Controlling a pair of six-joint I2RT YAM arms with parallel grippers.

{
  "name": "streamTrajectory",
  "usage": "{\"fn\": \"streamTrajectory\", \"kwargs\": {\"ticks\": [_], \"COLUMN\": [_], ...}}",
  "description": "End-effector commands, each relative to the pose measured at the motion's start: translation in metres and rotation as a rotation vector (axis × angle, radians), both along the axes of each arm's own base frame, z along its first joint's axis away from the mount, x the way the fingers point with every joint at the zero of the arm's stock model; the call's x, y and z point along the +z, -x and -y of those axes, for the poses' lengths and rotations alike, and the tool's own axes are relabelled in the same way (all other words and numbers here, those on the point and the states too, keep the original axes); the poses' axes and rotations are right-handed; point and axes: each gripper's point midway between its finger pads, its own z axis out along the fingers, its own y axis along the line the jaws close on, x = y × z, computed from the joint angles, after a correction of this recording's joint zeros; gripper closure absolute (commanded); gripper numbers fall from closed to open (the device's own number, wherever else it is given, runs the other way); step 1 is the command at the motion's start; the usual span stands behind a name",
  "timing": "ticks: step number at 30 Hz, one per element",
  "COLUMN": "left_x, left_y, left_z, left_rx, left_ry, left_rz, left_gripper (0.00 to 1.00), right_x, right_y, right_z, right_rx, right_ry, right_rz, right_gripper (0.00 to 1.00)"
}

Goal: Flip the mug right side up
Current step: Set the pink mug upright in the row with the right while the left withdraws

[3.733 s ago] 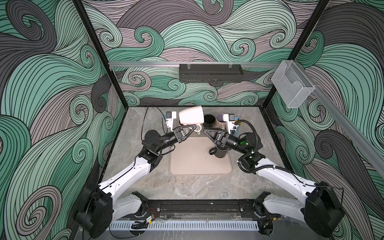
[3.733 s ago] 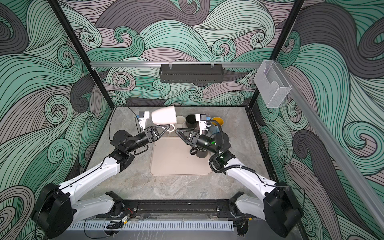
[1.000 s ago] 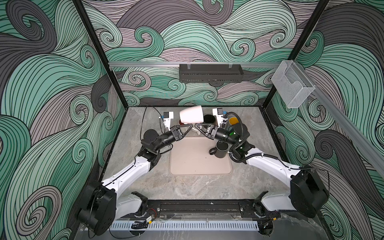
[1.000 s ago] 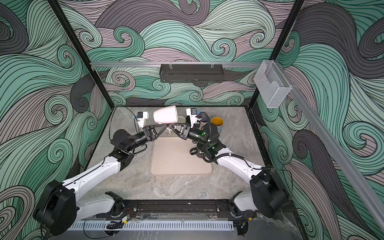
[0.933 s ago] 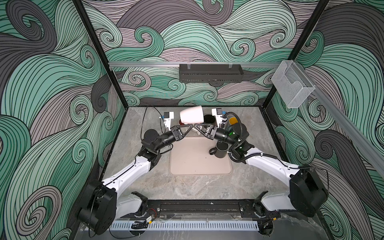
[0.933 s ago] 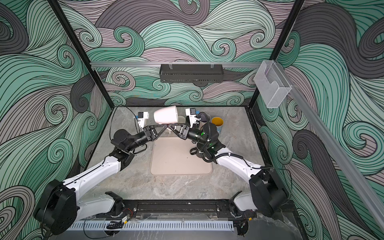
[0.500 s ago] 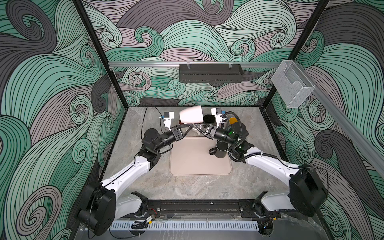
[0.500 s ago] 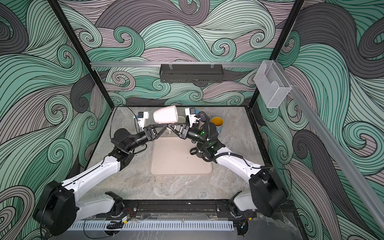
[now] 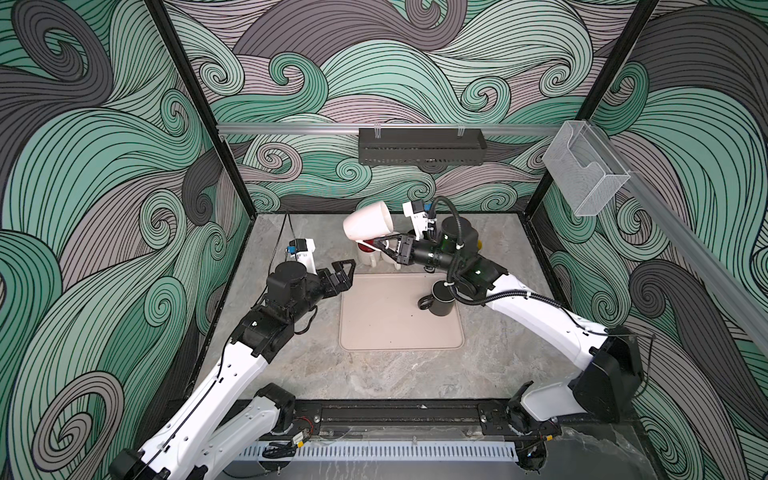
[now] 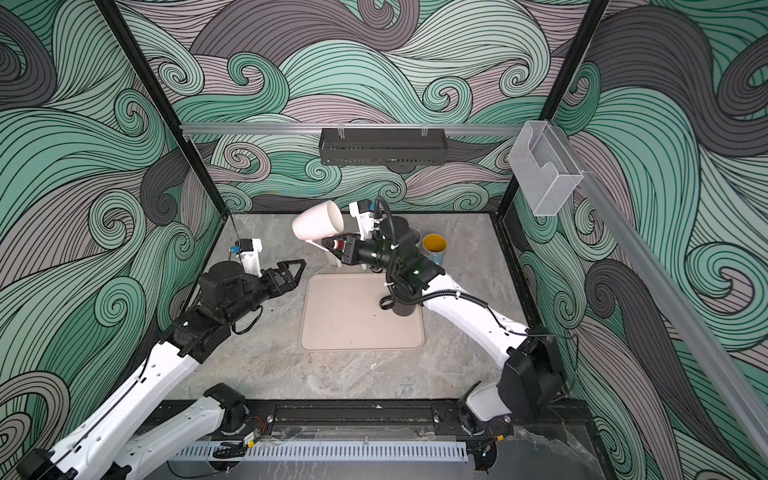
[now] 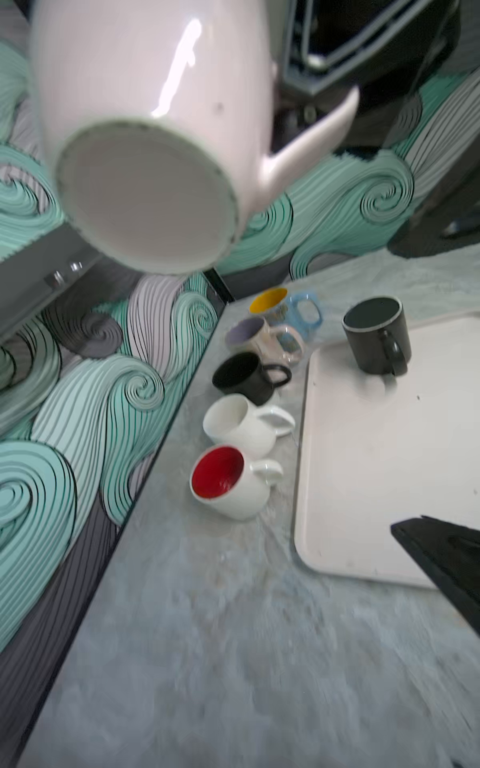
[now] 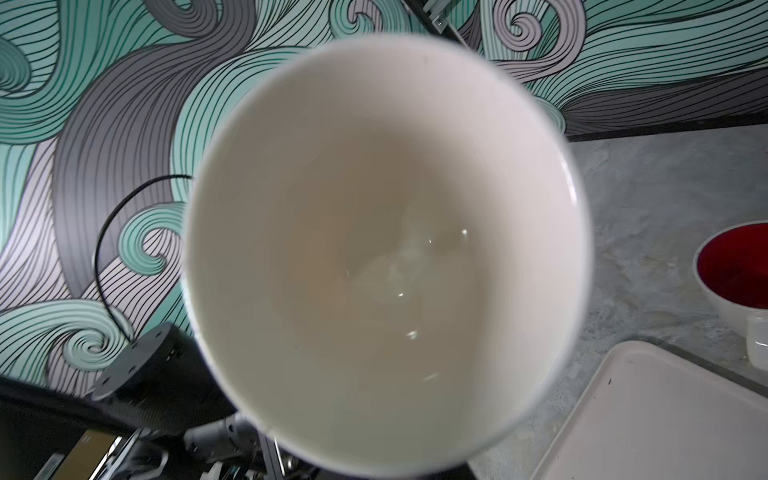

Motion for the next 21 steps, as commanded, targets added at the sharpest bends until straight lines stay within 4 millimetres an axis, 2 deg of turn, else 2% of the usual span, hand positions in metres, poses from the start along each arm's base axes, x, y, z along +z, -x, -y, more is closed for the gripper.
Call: {"fn": "streamTrajectory", "kwargs": {"ticks": [1,4,8,13,16,21], "left_x": [-0.053,-0.075,-0.092,-0.103,-0.111,-0.114], "left_y": [0.022,0.031,0.042,0.055,0.063,0.07], "left_z": [-0.045,-0.047,-0.039,-0.005,-0.001,0.0], "left_rx": [0.112,0.107,0.08,-0.086,-0.119,-0.141], "left_ry": [-0.294,-0.347,-0.389,-0.332,-0.288,-0.247], "left_rz": [-0.218,-0.325,-0.373,-0.313,-0.292,-0.27], "left_gripper": [0.02,0.03,0.03,0.03,0.04,0.04], "right_x": [-0.026,-0.048,-0.068,-0.084,-0.093,-0.112], "right_y": [-0.022,-0.043,-0.066,-0.081,-0.088,-0.103], "right_z": [0.004,0.003,-0.002,-0.021,-0.032,-0.046], "right_rx": [-0.138,-0.229,-0.29,-0.291,-0.294,-0.295], "right_ry": [0.253,0.416,0.577,0.702,0.767,0.854], "right_rz": [0.029,0.028,0.035,0.05,0.066,0.064], "right_gripper": [1.0,1.0,1.0,1.0,1.0,1.0]}}
